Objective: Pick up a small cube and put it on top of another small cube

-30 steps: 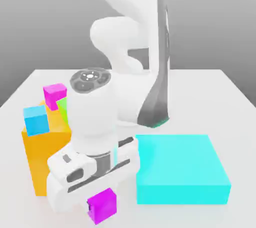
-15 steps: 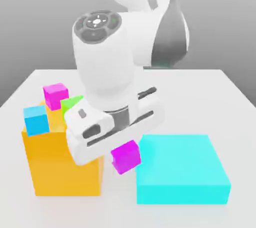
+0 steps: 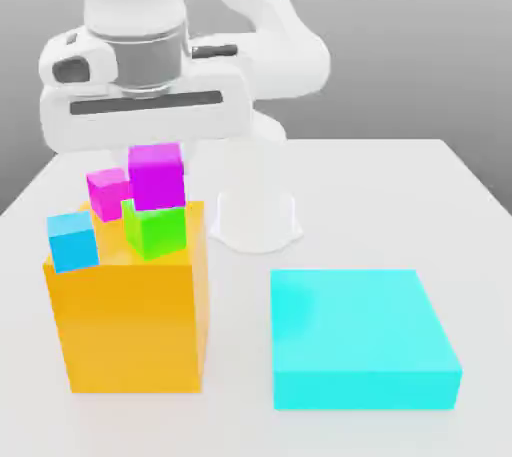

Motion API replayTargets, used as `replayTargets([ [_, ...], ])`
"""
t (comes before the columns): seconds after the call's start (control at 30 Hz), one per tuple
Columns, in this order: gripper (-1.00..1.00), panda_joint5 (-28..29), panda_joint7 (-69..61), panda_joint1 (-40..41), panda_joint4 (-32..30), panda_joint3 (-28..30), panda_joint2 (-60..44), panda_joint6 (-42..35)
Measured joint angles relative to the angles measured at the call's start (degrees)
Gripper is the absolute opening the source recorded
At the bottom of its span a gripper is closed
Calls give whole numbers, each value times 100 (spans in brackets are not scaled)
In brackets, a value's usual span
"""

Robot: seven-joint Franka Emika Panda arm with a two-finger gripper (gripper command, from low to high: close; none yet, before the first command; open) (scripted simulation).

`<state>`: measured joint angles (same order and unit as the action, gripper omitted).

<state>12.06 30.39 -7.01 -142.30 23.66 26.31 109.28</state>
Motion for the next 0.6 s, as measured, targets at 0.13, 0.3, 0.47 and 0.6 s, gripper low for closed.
replayTargets([
  [0.13, -100, 215, 273, 477, -316, 38, 696, -62],
  [0.3, -100, 512, 648, 1132, -709, 10, 1568, -157],
  [0.47, -100, 702, 696, 1384, -1407, 278, 1548, 699],
  [0.6, 100, 737, 695, 1404, -1531, 323, 1488, 884],
])
